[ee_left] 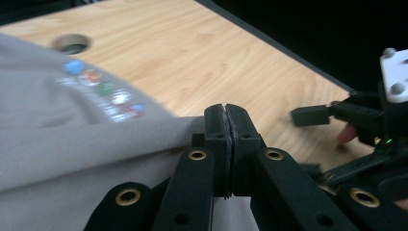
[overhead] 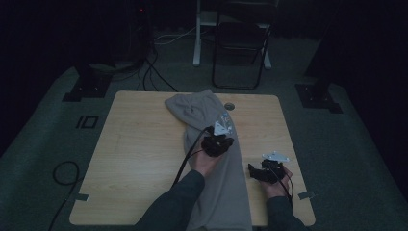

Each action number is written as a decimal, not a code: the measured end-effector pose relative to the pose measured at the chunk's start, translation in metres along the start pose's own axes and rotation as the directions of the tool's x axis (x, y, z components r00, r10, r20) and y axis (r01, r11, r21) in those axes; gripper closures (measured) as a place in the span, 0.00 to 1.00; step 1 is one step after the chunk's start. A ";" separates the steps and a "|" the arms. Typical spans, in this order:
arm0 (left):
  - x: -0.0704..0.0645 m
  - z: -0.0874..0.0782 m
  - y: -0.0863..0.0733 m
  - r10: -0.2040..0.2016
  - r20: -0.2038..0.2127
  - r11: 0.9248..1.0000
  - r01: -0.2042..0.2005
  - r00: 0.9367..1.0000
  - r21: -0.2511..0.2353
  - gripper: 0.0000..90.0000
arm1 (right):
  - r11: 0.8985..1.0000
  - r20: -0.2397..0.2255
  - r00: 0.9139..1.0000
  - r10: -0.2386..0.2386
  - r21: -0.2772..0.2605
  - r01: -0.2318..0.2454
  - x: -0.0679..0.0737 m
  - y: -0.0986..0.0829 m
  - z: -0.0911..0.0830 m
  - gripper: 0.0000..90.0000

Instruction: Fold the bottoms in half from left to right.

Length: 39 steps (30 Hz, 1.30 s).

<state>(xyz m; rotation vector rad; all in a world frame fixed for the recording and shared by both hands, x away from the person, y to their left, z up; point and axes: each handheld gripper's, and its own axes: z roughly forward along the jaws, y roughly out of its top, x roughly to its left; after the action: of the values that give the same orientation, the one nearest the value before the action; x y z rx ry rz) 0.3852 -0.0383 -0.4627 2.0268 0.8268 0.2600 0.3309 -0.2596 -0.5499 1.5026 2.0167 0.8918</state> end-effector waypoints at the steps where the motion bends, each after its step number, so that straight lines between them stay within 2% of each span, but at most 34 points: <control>1: -0.003 0.008 0.000 0.002 0.017 1.000 -0.002 1.000 0.013 0.99 | 1.000 0.001 1.000 0.000 0.000 0.000 0.000 0.000 0.000 0.20; 3: -0.005 0.022 -0.002 -0.005 0.043 0.999 0.002 0.999 0.049 0.95 | 1.000 0.001 1.000 0.000 0.000 0.000 0.000 0.000 0.000 0.20; 4: -0.002 0.026 -0.005 -0.032 0.094 0.998 0.026 0.995 0.065 0.83 | 1.000 0.001 1.000 0.001 0.000 -0.001 0.000 0.000 0.000 0.20; 6: -0.001 0.023 -0.007 -0.027 0.096 0.998 0.021 0.995 0.063 0.69 | 1.000 0.001 1.000 0.000 0.000 0.000 0.000 0.000 0.000 0.20; 7: 0.001 0.017 -0.008 -0.015 0.092 0.998 0.009 0.996 0.058 0.69 | 1.000 0.001 1.000 0.000 0.000 0.000 0.000 0.000 0.000 0.20; 9: 0.008 0.000 -0.010 -0.032 0.088 0.999 0.029 0.996 0.037 0.64 | 1.000 0.001 1.000 -0.001 0.000 0.001 0.000 0.000 0.000 0.20; 10: 0.012 -0.007 -0.012 -0.032 0.074 0.999 0.030 0.997 0.029 0.62 | 1.000 0.001 1.000 -0.001 0.001 0.001 0.000 0.000 0.000 0.21; 11: 0.024 -0.029 -0.022 -0.029 0.007 0.999 0.028 1.000 0.029 0.62 | 1.000 0.002 1.000 0.000 0.001 0.000 0.001 0.000 -0.001 0.22; 12: 0.024 -0.029 -0.022 -0.029 0.007 0.999 0.028 1.000 0.029 0.62 | 1.000 -0.001 1.000 -0.004 -0.004 0.004 0.001 0.000 -0.001 0.24; 13: 0.036 -0.043 -0.034 -0.028 -0.032 0.999 0.030 0.999 0.038 0.62 | 1.000 -0.005 1.000 -0.010 -0.007 0.009 0.002 0.000 -0.001 0.27; 14: 0.036 -0.043 -0.034 -0.028 -0.032 0.999 0.030 0.999 0.038 0.62 | 1.000 -0.005 1.000 -0.010 -0.007 0.009 0.002 0.000 -0.001 0.27; 15: 0.052 -0.055 -0.054 -0.046 -0.084 0.997 0.050 0.995 0.054 0.62 | 1.000 -0.009 1.000 -0.023 -0.013 0.023 0.006 0.001 -0.001 0.35; 17: 0.065 -0.063 -0.072 -0.055 -0.124 0.995 0.065 0.991 0.077 0.62 | 0.999 -0.023 0.999 -0.046 -0.029 0.045 0.014 0.004 -0.002 0.40; 18: 0.065 -0.063 -0.072 -0.055 -0.124 0.995 0.065 0.991 0.077 0.62 | 0.997 -0.031 0.998 -0.061 -0.039 0.060 0.018 0.006 -0.003 0.43; 19: 0.077 -0.067 -0.088 -0.073 -0.158 0.992 0.088 0.985 0.090 0.62 | 0.996 -0.042 0.996 -0.074 -0.051 0.072 0.022 0.008 -0.005 0.45; 20: 0.077 -0.067 -0.088 -0.073 -0.158 0.992 0.088 0.985 0.090 0.62 | 0.996 -0.042 0.996 -0.074 -0.051 0.072 0.022 0.008 -0.005 0.45; 21: 0.086 -0.069 -0.101 -0.104 -0.169 0.989 0.120 0.980 0.091 0.62 | 0.993 -0.075 0.992 -0.100 -0.072 0.095 0.032 0.013 -0.009 0.47; 22: 0.086 -0.069 -0.101 -0.104 -0.169 0.989 0.120 0.980 0.091 0.62 | 0.993 -0.075 0.992 -0.100 -0.072 0.095 0.032 0.013 -0.009 0.47; 23: 0.086 -0.069 -0.101 -0.104 -0.169 0.989 0.120 0.980 0.091 0.62 | 0.990 -0.088 0.989 -0.121 -0.085 0.113 0.038 0.015 -0.011 0.47; 24: 0.091 -0.067 -0.108 -0.120 -0.170 0.987 0.137 0.978 0.090 0.62 | 0.990 -0.088 0.989 -0.121 -0.085 0.113 0.038 0.015 -0.011 0.48; 25: 0.092 -0.064 -0.110 -0.124 -0.167 0.986 0.141 0.978 0.091 0.62 | 0.984 -0.110 0.982 -0.153 -0.105 0.142 0.049 0.019 -0.014 0.49; 28: 0.090 -0.055 -0.109 -0.123 -0.146 0.987 0.136 0.982 0.089 0.62 | 0.978 -0.148 0.971 -0.188 -0.124 0.171 0.064 0.024 -0.014 0.50; 30: 0.087 -0.050 -0.105 -0.112 -0.126 0.988 0.123 0.986 0.089 0.61 | 0.977 -0.166 0.966 -0.196 -0.119 0.178 0.071 0.027 -0.011 0.50; 32: 0.083 -0.042 -0.102 -0.087 -0.144 0.987 0.104 0.986 0.122 0.63 | 0.978 -0.207 0.959 -0.193 -0.122 0.171 0.080 0.030 -0.009 0.51; 34: 0.081 -0.034 -0.101 -0.061 -0.154 0.984 0.085 0.986 0.154 0.72 | 0.973 -0.235 0.947 -0.218 -0.133 0.191 0.091 0.035 -0.007 0.51; 35: 0.079 -0.032 -0.102 -0.041 -0.168 0.986 0.067 0.985 0.151 0.79 | 0.970 -0.247 0.942 -0.228 -0.139 0.198 0.097 0.037 -0.006 0.51; 37: 0.081 -0.031 -0.102 -0.055 -0.171 0.986 0.080 0.984 0.148 0.93 | 0.965 -0.268 0.930 -0.251 -0.144 0.219 0.109 0.041 -0.002 0.51; 39: 0.085 -0.032 -0.102 -0.061 -0.153 0.986 0.083 0.986 0.146 0.96 | 0.963 -0.294 0.920 -0.260 -0.143 0.227 0.118 0.044 0.005 0.51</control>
<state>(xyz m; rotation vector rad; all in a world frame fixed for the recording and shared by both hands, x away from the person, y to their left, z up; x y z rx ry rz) 0.3874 0.0757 -0.5384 2.1330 1.0382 0.3185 0.3287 -0.1370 -0.5191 1.0732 2.2751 1.1669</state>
